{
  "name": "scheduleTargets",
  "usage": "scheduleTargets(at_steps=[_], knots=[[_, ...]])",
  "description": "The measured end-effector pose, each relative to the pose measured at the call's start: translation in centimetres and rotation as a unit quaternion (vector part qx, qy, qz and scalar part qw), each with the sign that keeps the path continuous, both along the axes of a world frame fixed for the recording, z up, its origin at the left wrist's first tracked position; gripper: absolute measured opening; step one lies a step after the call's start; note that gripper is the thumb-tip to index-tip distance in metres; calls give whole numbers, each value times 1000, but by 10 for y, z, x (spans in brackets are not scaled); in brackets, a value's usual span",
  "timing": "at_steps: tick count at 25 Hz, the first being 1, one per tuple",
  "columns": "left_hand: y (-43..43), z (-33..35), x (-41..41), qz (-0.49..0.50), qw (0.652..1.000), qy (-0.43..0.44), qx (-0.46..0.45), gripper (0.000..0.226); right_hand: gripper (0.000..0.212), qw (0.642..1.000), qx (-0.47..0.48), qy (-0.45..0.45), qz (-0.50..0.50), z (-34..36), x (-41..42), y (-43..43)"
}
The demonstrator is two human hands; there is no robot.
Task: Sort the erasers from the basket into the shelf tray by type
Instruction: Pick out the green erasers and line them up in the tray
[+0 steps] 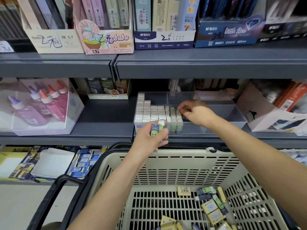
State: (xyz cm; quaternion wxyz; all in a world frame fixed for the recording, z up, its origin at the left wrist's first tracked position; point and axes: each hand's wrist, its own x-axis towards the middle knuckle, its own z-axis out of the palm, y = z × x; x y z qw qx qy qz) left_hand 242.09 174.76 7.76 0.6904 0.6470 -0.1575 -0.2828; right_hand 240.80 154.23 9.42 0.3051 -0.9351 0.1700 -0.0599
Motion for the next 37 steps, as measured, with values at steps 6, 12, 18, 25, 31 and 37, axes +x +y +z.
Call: scheduleTargets(at_steps=[6,12,18,25,31,37], knots=[[-2,-3,1,46,999,-11,10,26,21,997,-77,6,22,6,-10,4],[-12,4,-7,23,997,-50,53,15,9,990,57,-124,40,23,-50,41],[-14,5,-13,2,992,-96,78,9,16,986,111,-112,59,33,-60,33],[3,4,-4,-8,990,-87,107,18,5,985,-22,-159,-58,37,-27,-5],[8,-3,-2,-12,982,-173,71,9,11,993,-41,-103,-37,26,-5,-7],[8,1,-2,17,974,-201,100,19,12,999,-47,-15,-23,10,14,-4]])
